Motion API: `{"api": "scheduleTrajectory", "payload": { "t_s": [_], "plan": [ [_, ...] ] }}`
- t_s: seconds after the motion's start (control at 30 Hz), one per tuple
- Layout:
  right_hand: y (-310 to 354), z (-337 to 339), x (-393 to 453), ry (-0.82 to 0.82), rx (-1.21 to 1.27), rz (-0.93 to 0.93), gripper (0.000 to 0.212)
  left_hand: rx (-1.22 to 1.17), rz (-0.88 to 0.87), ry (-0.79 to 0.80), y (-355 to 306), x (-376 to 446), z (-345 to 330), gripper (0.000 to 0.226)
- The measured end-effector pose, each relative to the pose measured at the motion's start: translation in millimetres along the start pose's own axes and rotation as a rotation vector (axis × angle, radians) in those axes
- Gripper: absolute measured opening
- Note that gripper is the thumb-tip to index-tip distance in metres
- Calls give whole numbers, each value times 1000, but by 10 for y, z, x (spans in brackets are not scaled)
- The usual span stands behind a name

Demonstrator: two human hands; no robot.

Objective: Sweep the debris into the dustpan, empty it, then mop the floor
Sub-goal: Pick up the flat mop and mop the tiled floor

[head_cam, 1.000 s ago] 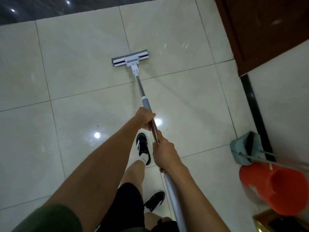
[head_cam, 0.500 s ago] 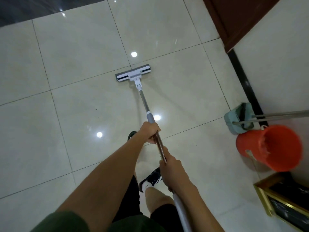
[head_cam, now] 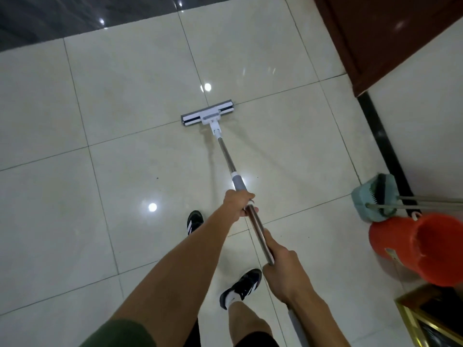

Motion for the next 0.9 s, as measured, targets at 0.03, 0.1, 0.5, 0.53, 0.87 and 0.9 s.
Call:
{"api": "scheduleTrajectory", "payload": {
  "t_s": [0.03,0.1,0.5,0.53,0.87,0.9],
  "plan": [
    [155,20,83,-1,-4,15,88,2,-10,-8,-156,63,86,41],
    [496,54,261,3,-25,48,88,-2,-33,-35,-498,146,278,43],
    [2455,-267,1119,69,-72,210,83,-147,-130,-169,-1929,691,1825,42],
    [2530,-310,1120,76,-69,205,82,-152,-133,-174,-1958,693,1905,42],
    [2453,-563,951,-17,-38,169,42,-77,-102,-151,-1802,526,1914,15],
    [2341,-572,892,-15,-44,161,41,-60,-93,-151,-1705,492,1844,14]
  ]
}}
Point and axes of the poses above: each hand's wrist, its own x-axis towards the middle knuckle, its own z-axis out of the back of the hand, y = z × x, the point moved 3 cm from there along x, towards the middle knuckle, and after that the axes turned 2 degrees about -y, right-handed, at the moved point
